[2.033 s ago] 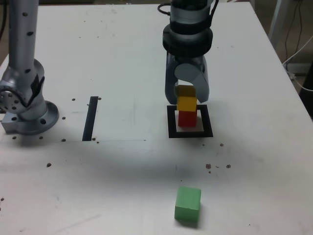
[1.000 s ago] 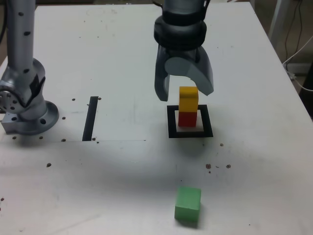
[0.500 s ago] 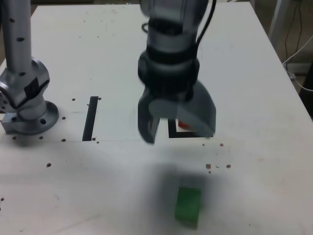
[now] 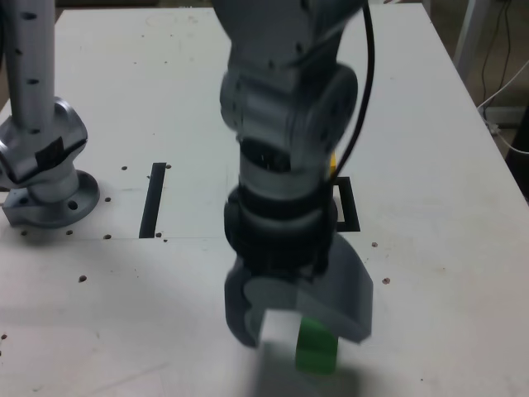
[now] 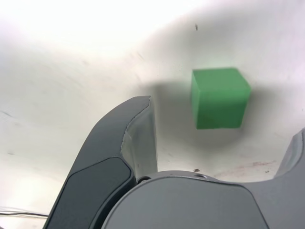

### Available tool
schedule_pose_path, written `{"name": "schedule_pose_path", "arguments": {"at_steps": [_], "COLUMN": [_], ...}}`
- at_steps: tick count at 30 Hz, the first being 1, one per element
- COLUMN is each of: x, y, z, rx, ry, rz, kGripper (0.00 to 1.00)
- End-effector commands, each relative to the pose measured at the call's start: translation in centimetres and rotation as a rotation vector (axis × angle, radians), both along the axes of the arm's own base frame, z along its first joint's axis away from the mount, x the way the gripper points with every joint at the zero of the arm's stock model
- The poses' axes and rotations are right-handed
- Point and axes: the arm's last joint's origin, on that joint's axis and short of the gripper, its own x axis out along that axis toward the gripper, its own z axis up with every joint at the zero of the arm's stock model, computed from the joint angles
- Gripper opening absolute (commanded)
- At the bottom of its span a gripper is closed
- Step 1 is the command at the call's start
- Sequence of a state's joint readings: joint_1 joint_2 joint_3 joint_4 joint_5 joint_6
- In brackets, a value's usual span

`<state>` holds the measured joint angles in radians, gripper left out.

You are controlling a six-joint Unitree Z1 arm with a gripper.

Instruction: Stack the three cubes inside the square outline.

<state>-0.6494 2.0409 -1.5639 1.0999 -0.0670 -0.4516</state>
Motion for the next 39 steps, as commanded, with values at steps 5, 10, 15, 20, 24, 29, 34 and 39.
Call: {"name": "schedule_pose_path", "arguments": {"at_steps": [5,10,15,20,24,29,34,39], "x": [0.5,1.0,1.6,2.1,2.5,2.6,2.7,2.7], "y": [-1.2,-1.1,-0.6,-0.5,-0.4,-0.3,-0.2,-0.2], "z": [-1.6,-2.5,-3.3,-3.8,-3.9,-3.8,-3.4,-3.3], "rx": [-0.007,0.021,0.051,0.058,0.063,0.064,0.072,0.073], "ry": [0.012,0.031,0.047,0.051,0.046,0.038,0.024,0.014], "rz": [0.016,0.022,0.02,0.007,-0.007,-0.007,-0.008,-0.008], "kGripper": [0.98,0.95,0.89,0.81,0.72,0.59,0.43,0.32]}}
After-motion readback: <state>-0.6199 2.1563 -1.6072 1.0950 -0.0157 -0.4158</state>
